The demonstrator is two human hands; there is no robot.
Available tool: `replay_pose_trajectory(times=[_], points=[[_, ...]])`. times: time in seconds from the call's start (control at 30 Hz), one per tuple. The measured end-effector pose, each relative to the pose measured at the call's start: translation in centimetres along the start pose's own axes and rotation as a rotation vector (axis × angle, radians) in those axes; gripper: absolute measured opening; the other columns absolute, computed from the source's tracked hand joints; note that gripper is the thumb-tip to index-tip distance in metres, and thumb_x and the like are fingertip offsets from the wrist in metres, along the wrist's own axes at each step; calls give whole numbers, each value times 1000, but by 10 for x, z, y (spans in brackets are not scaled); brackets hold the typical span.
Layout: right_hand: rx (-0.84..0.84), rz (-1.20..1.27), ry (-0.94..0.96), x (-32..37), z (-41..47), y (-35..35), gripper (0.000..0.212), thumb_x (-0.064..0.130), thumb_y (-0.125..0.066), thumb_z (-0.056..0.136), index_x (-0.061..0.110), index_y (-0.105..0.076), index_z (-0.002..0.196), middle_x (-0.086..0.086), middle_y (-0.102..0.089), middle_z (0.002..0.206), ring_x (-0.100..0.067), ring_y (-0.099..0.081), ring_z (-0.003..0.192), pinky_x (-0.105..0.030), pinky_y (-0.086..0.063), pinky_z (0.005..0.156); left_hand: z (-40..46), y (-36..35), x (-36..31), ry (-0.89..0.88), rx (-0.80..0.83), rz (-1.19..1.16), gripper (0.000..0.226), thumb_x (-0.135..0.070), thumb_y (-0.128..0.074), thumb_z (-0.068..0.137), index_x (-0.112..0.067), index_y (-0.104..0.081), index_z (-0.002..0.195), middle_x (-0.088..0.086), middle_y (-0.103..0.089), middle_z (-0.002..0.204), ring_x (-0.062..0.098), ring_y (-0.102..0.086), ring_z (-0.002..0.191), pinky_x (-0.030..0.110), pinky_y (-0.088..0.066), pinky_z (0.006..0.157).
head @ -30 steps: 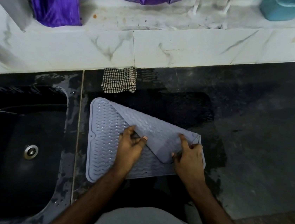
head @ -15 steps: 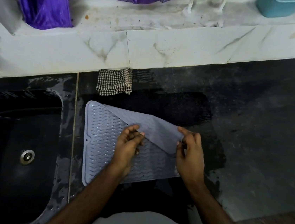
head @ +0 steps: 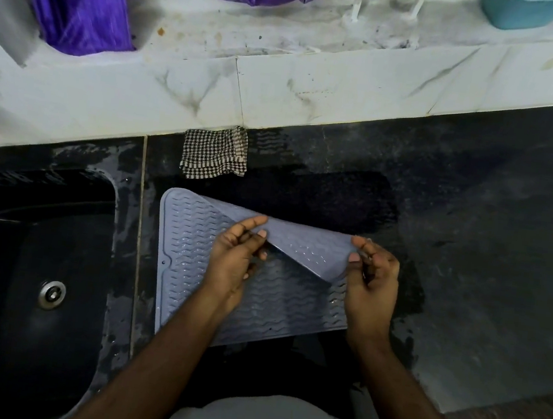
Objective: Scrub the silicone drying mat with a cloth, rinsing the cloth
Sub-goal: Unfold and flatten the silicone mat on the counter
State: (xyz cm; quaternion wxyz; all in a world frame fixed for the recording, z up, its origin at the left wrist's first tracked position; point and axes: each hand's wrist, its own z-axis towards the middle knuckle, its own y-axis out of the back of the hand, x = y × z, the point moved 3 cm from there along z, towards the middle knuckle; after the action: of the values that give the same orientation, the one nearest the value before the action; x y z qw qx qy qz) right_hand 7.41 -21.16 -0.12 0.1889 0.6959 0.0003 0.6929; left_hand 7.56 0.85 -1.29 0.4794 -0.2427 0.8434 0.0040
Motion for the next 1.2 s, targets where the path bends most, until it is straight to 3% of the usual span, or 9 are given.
replay_pose_trajectory(times=[0.13,0.27,0.4,0.53,0.63,0.7,0.8,0.97,1.2], points=[[0,0,28,-2,13,5,28,4,-55,100,22,-71,114,0,-51,135,-5,-54,124,-17,-43,104,6,-3,-21,-14,67,106,29,-5,-59,98,-19,-72,120,1,-71,76,7,-62,51,15,-24,32],[50,-26,64,-3,23,5,48,-13,-51,92,23,-67,119,0,-58,133,-9,-56,124,-26,-46,105,11,-9,-37,-18,157,160,40,3,-46,97,-17,-67,124,1,-77,108,14,-71,58,15,-22,30],[113,-133,93,-3,30,2,39,4,-59,95,24,-62,128,7,-52,133,-3,-56,120,-13,-45,98,16,-16,-42,-31,216,212,46,6,-40,96,-13,-54,136,-2,-73,124,20,-76,72,15,-23,31],[130,-180,108,-1,37,-4,24,25,-61,99,23,-64,123,8,-53,127,-7,-58,116,-30,-53,94,27,-23,-38,-6,206,194,44,-5,-48,102,-18,-47,144,-9,-74,120,22,-76,94,20,-39,35],[110,-230,110,0,47,-7,21,32,-60,100,22,-69,115,9,-58,118,-5,-61,106,-32,-56,87,39,-25,-33,-1,144,236,44,-14,-56,102,-13,-51,146,-5,-68,130,9,-71,105,27,-58,59],[88,-250,96,1,56,-9,21,36,-60,99,23,-70,112,11,-60,114,-2,-61,100,-27,-55,82,46,-25,-30,-37,125,293,45,-21,-60,101,-18,-53,146,-6,-62,139,-3,-65,108,25,-56,81],[62,-261,93,1,70,-11,21,38,-60,99,24,-70,110,13,-61,107,0,-62,93,-21,-54,77,47,-26,-32,-82,144,331,45,-36,-60,101,-28,-54,145,-10,-60,141,-11,-60,110,19,-51,87],[67,-278,64,-2,88,-19,24,30,-61,98,22,-69,119,9,-61,113,-1,-61,95,-25,-54,83,46,-30,-33,-126,185,389,57,-54,-56,95,-41,-44,150,-11,-52,149,1,-51,133,27,-41,110],[170,-269,31,-4,91,-32,50,12,-59,98,16,-46,146,-1,-43,146,-8,-52,122,-23,-44,102,44,-35,-28,-142,135,443,53,-47,-57,99,-25,-51,147,-10,-56,145,-5,-53,124,13,-37,101]])
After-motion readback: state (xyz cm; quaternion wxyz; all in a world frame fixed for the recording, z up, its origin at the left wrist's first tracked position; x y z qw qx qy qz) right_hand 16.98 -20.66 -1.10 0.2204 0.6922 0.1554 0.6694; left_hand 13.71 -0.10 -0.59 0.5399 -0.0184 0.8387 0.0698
